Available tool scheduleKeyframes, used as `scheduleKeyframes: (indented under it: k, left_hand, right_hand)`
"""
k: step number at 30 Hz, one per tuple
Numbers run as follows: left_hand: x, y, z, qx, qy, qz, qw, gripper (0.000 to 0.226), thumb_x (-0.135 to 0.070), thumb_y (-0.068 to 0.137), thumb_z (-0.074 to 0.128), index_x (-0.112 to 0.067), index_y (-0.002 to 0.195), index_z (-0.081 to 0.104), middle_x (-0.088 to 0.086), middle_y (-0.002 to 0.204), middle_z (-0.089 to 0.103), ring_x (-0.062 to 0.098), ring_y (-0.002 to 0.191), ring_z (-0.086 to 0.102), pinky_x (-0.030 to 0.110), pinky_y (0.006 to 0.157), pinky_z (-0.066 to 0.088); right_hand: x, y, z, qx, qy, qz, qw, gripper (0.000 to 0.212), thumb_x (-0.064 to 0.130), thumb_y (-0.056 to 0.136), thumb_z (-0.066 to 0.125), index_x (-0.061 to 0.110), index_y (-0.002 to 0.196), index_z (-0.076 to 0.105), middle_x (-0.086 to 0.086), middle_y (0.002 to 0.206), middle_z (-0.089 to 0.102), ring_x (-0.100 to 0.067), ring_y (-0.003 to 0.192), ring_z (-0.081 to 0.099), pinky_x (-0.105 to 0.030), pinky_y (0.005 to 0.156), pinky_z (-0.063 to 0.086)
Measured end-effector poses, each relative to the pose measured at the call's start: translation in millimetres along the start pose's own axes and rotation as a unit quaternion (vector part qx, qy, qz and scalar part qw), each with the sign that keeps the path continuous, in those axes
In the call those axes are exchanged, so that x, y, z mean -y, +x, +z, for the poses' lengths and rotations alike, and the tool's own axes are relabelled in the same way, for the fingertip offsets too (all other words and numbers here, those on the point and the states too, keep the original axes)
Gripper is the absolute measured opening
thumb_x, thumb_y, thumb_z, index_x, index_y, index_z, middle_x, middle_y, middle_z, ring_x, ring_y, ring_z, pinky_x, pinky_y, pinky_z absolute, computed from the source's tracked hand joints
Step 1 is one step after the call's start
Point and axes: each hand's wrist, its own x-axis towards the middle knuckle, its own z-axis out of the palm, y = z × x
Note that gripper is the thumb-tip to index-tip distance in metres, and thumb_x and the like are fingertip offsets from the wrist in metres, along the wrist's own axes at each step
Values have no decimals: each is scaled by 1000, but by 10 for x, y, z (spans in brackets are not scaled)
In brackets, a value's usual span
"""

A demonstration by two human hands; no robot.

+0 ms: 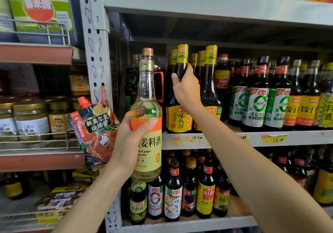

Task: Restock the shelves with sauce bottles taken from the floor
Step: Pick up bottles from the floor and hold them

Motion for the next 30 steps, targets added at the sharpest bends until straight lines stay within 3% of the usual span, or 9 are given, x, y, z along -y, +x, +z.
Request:
scheduleKeyframes:
  k: [3,5,8,10,13,17,20,24,30]
  left_hand:
    - [30,17,33,3,-2,-7,1000,53,-50,63,76,-29,110,65,4,103,74,22,94,72,40,78,56]
    - [59,46,64,16,-12,-12,1000,48,-46,66,78,-31,110,66,3,103,74,21,94,72,33,73,57]
    - [88,74,181,48,-24,-39,998,42,-48,73,74,-30,110,68,3,105,75,22,96,72,36,76,57]
    - [136,70,285,71,-19,-51,996,53,-53,77,69,-22,119,64,4,109,74,23,102,70,44,86,55]
    - [284,-3,538,111,-2,-40,993,52,-60,80,64,-30,123,59,0,114,72,20,104,70,42,87,56]
    - [470,-258,1065,128,85,10,988,36,-76,77,54,-63,110,51,-25,108,69,-4,102,64,22,89,49]
    - [546,-401,1493,127,102,28,986,59,-80,78,47,-42,122,53,-14,107,71,4,101,66,39,92,52]
    - [597,-429,2027,190,-26,-73,979,60,-61,90,46,-18,131,53,11,118,68,30,109,66,59,95,50]
    - [764,-503,2891,250,-94,-144,953,65,-57,83,54,-10,128,50,20,114,68,34,98,70,47,80,59]
  right_hand:
    - [96,-258,-193,-52,-2,-95,994,60,26,103,52,5,154,28,-10,148,43,-18,132,46,-19,100,36]
    - [138,-507,-349,-51,54,-135,988,41,25,101,51,11,140,53,-5,133,59,-13,122,55,-23,102,45]
    - [200,-958,-607,183,309,-10,933,26,41,96,51,38,113,70,5,118,72,-9,114,64,-37,101,52]
    - [188,-1120,-755,246,365,55,897,45,49,90,55,33,132,59,5,132,65,-12,125,59,-41,109,44]
    - [90,-1149,-967,202,319,107,920,64,50,88,61,20,143,48,1,130,65,-13,119,63,-40,106,46]
    - [-62,-1184,-1222,135,291,157,934,28,38,95,64,15,111,63,-5,95,74,-18,90,72,-40,90,56]
    - [-288,-1237,-1487,58,294,168,939,20,34,97,63,14,97,63,-6,80,70,-22,78,69,-42,82,57]
    - [-618,-1178,-2038,35,337,200,919,22,33,94,64,12,91,64,-10,78,70,-30,75,67,-48,80,58]
    - [-1188,-987,-2872,31,384,207,899,21,29,91,69,17,74,75,-13,78,70,-32,75,66,-50,79,57]
